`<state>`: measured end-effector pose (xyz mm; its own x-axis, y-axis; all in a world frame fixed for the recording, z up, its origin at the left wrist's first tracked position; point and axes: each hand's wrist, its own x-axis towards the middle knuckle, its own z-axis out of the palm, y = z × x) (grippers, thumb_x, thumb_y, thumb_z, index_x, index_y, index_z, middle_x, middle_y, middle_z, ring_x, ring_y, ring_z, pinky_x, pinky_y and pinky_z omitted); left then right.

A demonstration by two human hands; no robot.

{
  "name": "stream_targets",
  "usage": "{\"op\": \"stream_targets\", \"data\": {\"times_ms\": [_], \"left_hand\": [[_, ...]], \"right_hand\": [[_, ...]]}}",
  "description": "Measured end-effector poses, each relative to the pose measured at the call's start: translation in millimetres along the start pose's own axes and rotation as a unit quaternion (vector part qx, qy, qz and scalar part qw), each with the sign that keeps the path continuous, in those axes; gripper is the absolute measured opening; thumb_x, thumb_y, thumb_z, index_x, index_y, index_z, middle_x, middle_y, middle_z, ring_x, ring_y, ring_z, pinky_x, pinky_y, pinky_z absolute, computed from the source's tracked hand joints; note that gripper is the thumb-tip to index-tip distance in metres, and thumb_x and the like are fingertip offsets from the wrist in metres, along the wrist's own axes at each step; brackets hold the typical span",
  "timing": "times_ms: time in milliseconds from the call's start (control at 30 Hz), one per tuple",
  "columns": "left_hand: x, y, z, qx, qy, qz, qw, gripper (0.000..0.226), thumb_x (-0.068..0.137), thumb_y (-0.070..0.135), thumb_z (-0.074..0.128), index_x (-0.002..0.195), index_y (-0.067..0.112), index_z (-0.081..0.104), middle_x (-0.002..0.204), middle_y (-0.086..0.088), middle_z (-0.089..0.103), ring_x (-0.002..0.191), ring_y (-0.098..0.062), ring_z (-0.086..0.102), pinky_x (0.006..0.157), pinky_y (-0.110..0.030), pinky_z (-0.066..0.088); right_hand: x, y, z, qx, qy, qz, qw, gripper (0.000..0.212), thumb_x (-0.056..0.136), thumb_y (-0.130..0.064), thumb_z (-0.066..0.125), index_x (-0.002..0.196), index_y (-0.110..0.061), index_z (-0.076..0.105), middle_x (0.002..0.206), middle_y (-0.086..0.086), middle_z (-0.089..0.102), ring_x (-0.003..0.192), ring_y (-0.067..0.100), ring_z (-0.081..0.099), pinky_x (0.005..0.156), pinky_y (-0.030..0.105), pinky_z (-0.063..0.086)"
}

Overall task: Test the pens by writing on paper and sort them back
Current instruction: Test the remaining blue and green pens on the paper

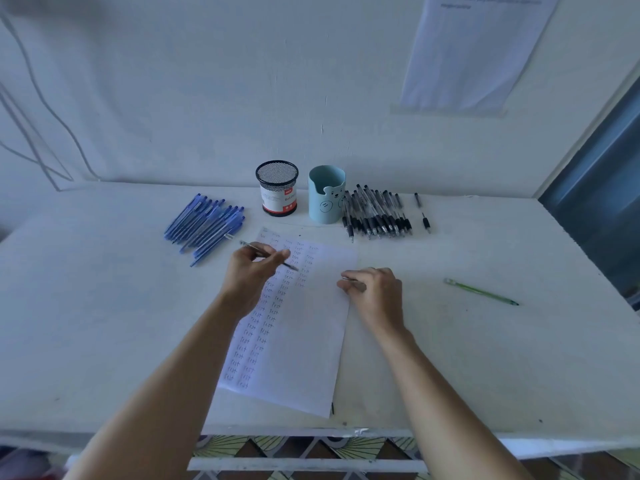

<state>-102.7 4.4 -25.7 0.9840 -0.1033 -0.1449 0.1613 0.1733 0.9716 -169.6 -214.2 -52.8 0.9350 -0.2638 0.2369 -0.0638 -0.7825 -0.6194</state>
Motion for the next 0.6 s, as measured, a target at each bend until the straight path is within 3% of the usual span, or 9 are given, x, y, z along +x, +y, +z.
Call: {"op": "stream_targets", "data": {"times_ms": [67,167,233,300,400,500,600], "left_hand": [[0.6,-5.4,0.2,0.042,0.029,0.018,0.999,0.028,0.078,0.006,0.082,0.072,0.011,0.055,0.067,-0.003,0.052,0.060,-0.017,0.049,0.063,-0.031,0.043],[-0.1,-8.4,4.2,0.078,0.036,0.067,0.994,0.018,0.084,0.000,0.076,0.080,0.008,0.059,0.066,-0.003,0.058,0.058,-0.020,0.056,0.059,-0.029,0.048],[-2.7,-6.8,10.3,0.061,0.013,0.080,0.995,0.010,0.087,-0.001,0.073,0.093,0.002,0.065,0.075,-0.010,0.068,0.070,-0.027,0.070,0.069,-0.032,0.057],[-2.8,-4.9,16.3,0.063,0.007,0.071,0.995,0.011,0.083,-0.003,0.076,0.089,0.000,0.068,0.083,-0.019,0.073,0.080,-0.030,0.073,0.077,-0.035,0.060],[0.8,-5.5,25.0,0.124,0.028,0.075,0.989,0.017,0.078,0.001,0.082,0.077,0.006,0.066,0.077,-0.017,0.073,0.072,-0.027,0.071,0.062,-0.034,0.059],[5.5,-9.0,30.5,0.188,0.060,0.092,0.976,0.024,0.081,-0.001,0.075,0.067,0.009,0.058,0.061,-0.006,0.069,0.058,-0.025,0.069,0.045,-0.030,0.051],[7.3,-16.5,28.5,0.225,0.100,0.081,0.966,0.026,0.069,-0.006,0.058,0.057,0.008,0.040,0.046,-0.008,0.052,0.040,-0.021,0.047,0.044,-0.028,0.038]], "right_hand": [[0.4,2.8,3.9,-0.026,0.004,-0.009,1.000,0.016,0.086,-0.032,0.075,0.101,-0.028,0.078,0.102,-0.008,0.071,0.106,0.022,0.052,0.077,0.031,0.026],[-1.2,6.0,6.5,-0.034,-0.008,-0.007,0.999,0.018,0.090,-0.031,0.069,0.106,-0.024,0.075,0.112,-0.007,0.065,0.115,0.021,0.048,0.083,0.031,0.027],[-1.0,6.1,6.7,-0.043,-0.012,-0.016,0.999,0.027,0.090,-0.036,0.064,0.113,-0.024,0.072,0.120,-0.006,0.062,0.122,0.021,0.047,0.090,0.034,0.031],[-1.9,2.6,5.2,-0.074,-0.041,-0.022,0.996,0.051,0.085,-0.056,0.049,0.124,-0.028,0.065,0.134,-0.008,0.055,0.133,0.018,0.039,0.101,0.038,0.026],[-2.5,1.6,3.4,-0.127,-0.096,-0.035,0.987,0.079,0.075,-0.075,0.029,0.142,-0.037,0.047,0.154,-0.011,0.036,0.147,0.015,0.019,0.113,0.042,0.012],[-1.7,3.6,3.6,-0.153,-0.128,-0.047,0.979,0.080,0.078,-0.077,0.034,0.147,-0.037,0.039,0.161,-0.008,0.027,0.151,0.017,0.012,0.117,0.046,0.008],[0.2,3.9,4.9,-0.159,-0.137,-0.038,0.977,0.080,0.075,-0.076,0.036,0.145,-0.038,0.040,0.160,-0.008,0.027,0.150,0.016,0.014,0.117,0.045,0.008]]}}
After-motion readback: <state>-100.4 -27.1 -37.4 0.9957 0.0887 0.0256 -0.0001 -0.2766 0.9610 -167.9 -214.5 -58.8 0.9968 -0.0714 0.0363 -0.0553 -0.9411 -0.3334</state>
